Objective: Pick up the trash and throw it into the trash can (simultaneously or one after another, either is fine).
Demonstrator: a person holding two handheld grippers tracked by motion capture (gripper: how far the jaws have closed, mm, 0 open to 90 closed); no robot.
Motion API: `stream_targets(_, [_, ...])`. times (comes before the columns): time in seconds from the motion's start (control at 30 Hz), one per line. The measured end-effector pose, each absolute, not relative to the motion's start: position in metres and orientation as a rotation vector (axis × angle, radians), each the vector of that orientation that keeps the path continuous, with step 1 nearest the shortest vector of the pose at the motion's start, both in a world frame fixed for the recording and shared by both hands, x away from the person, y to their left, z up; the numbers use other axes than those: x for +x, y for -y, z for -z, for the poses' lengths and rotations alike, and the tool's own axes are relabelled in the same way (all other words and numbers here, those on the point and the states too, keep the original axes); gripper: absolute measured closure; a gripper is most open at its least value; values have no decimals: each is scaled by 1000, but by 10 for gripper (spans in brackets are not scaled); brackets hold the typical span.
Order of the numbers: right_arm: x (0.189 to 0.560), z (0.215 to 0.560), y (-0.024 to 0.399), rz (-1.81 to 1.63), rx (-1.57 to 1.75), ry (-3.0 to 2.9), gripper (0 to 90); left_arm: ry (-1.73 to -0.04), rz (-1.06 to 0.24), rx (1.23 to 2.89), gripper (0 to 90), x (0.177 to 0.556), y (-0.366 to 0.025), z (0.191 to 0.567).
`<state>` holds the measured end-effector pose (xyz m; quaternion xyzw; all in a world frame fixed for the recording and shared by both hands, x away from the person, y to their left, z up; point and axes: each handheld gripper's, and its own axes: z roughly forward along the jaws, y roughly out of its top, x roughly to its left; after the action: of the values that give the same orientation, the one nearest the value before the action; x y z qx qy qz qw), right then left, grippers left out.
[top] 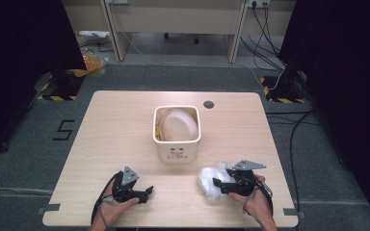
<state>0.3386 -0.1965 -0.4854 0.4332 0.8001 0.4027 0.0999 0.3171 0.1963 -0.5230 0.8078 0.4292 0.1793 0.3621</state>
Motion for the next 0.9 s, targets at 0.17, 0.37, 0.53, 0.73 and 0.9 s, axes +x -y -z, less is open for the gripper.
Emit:
stream_targets(0.17, [338,484,198,-1196,1291,-2381,499,-1107,-463,2080,126,317,-196,523])
stream_targets(0.37, [335,475,200,-1247,1293,-2372,566,-1108,-462,2080,126,317,-196,523])
stream_targets(0.53, [333,461,203,-1303,1260,-2348,572,-1107,-462,2080,126,317,-196,523])
stream_targets(0.73, [334,441,207,-1405,1239,-2315,575,-1107,-462,2078,126,317,-196,523])
stream_targets(0.9, [332,418,208,-1494,1195,-2286,576,-1106,-463,2082,126,317,-196,523])
